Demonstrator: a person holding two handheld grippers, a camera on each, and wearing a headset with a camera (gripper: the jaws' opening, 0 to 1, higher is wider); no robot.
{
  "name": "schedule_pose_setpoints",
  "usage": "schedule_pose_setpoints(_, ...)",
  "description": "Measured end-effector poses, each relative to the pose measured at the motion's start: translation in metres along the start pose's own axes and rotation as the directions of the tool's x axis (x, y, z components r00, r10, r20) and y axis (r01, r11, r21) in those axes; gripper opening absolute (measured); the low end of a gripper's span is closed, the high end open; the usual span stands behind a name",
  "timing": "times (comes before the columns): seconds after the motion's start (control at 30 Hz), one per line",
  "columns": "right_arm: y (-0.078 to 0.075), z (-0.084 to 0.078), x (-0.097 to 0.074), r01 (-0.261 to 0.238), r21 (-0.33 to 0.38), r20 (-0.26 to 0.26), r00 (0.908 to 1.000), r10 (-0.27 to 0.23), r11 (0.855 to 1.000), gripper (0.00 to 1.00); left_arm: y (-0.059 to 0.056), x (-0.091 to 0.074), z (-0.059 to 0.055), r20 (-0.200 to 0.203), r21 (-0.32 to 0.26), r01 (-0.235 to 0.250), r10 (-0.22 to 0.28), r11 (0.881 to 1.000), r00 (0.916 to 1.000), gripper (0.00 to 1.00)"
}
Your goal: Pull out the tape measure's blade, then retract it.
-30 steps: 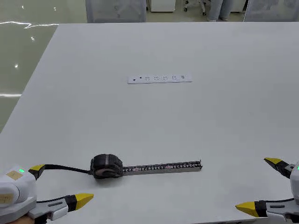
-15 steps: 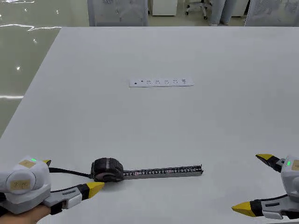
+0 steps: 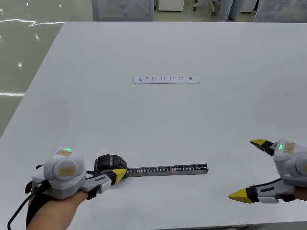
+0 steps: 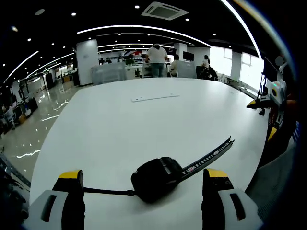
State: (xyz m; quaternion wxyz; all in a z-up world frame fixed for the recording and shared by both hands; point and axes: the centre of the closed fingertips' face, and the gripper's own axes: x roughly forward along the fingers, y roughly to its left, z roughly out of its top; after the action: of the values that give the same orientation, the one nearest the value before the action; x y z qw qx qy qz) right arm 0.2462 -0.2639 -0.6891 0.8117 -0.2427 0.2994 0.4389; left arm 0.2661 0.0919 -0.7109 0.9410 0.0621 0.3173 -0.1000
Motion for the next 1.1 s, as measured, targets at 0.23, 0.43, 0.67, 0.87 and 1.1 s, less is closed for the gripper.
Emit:
schedule_pose_setpoints(0.23, 0.002, 0.009, 0.012, -0.017, -0.039, -0.011, 0.9998, 0.017, 0.999, 1.0, -0.013, 0.013, -0.009, -0.008, -0.124, 0.018, -0.019, 0.992, 0.9998, 0.99)
schedule_pose_setpoints(0.43, 0.0, 0.018, 0.025, -0.038, -0.081, -0.012, 0.9992, 0.037, 0.996, 1.0, -0.006, 0.021, -0.004, 0.039, -0.146, -0.066, 0.072, 0.987, 0.9966, 1.0)
schedule_pose_setpoints(0.67, -0.005, 0.027, 0.043, -0.101, -0.112, -0.037, 0.9946, 0.097, 0.989, 1.0, -0.011, 0.029, 0.002, 0.071, -0.205, -0.106, 0.123, 0.973, 0.9899, 1.0)
schedule_pose_setpoints(0.87, -0.011, 0.032, 0.059, -0.155, -0.182, -0.098, 0.9855, 0.139, 0.971, 1.0, -0.017, 0.036, -0.009, 0.083, -0.184, -0.098, 0.115, 0.978, 0.9899, 1.0)
schedule_pose_setpoints(1.1, -0.014, 0.035, 0.073, -0.205, -0.241, -0.146, 0.974, 0.173, 0.949, 1.0, -0.008, 0.042, -0.01, 0.099, -0.162, -0.1, 0.117, 0.982, 0.9882, 1.0)
